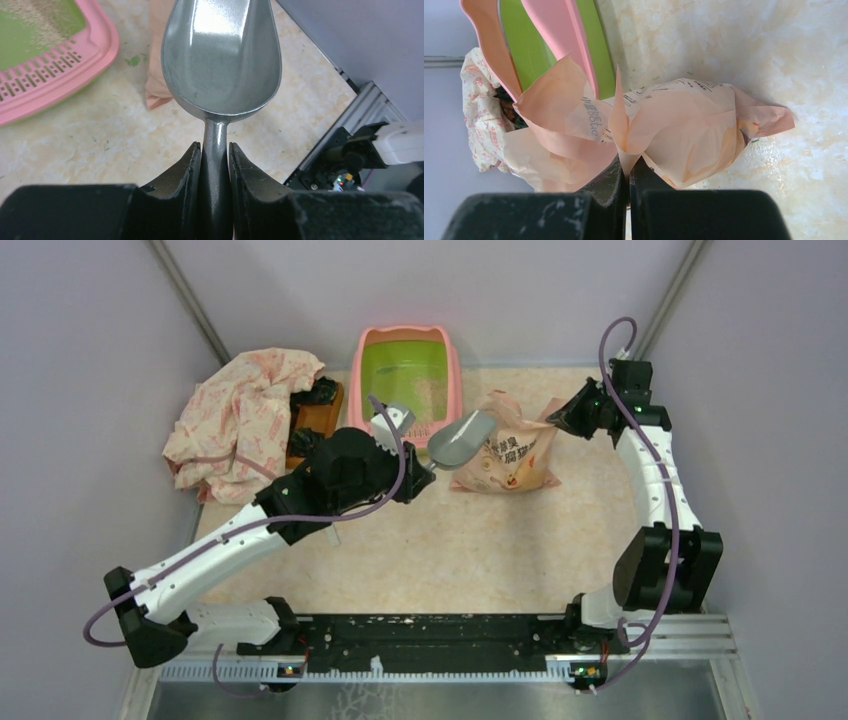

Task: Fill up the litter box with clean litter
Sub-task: 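Pick up the spatula from the center of the board, then scoop the cat litter from the cat litter bag.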

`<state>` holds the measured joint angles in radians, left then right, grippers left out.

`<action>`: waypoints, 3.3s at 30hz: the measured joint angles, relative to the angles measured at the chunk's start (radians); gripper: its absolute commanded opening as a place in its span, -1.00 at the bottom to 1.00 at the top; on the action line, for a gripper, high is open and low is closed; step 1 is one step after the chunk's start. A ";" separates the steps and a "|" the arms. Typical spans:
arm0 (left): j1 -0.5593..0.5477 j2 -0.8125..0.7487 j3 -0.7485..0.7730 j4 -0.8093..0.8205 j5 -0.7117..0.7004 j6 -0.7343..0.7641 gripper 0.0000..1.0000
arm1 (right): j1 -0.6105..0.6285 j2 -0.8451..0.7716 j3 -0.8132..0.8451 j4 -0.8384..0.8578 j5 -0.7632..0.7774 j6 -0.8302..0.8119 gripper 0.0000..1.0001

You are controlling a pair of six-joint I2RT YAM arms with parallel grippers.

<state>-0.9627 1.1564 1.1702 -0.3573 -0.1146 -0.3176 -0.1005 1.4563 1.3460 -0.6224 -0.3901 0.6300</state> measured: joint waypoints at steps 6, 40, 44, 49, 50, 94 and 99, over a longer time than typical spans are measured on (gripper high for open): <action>0.012 0.053 0.114 -0.100 0.098 0.001 -0.89 | 0.000 -0.005 0.000 -0.013 0.006 -0.014 -1.00; -0.192 0.429 0.749 -0.677 -0.128 0.233 -0.91 | 0.150 -0.361 -0.202 -0.167 0.292 -0.096 -1.00; -0.227 0.423 0.749 -0.717 -0.154 0.221 -0.91 | 0.150 -0.367 -0.208 -0.164 0.292 -0.096 -1.00; -0.226 0.405 0.749 -0.770 -0.195 0.206 -0.91 | 0.150 -0.370 -0.214 -0.159 0.294 -0.096 -1.00; -0.226 0.404 0.749 -0.778 -0.201 0.205 -0.91 | 0.150 -0.375 -0.219 -0.156 0.296 -0.097 -1.00; -0.266 0.717 0.936 -0.898 -0.238 0.198 -0.85 | 0.150 -0.560 -0.359 -0.180 0.293 -0.108 -1.00; -0.263 0.745 0.954 -0.900 -0.264 0.198 -0.85 | 0.150 -0.602 -0.386 -0.183 0.278 -0.111 -1.00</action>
<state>-1.2259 1.9011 2.1246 -1.2575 -0.3782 -0.1200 0.0498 0.8547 0.9604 -0.8051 -0.1123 0.5194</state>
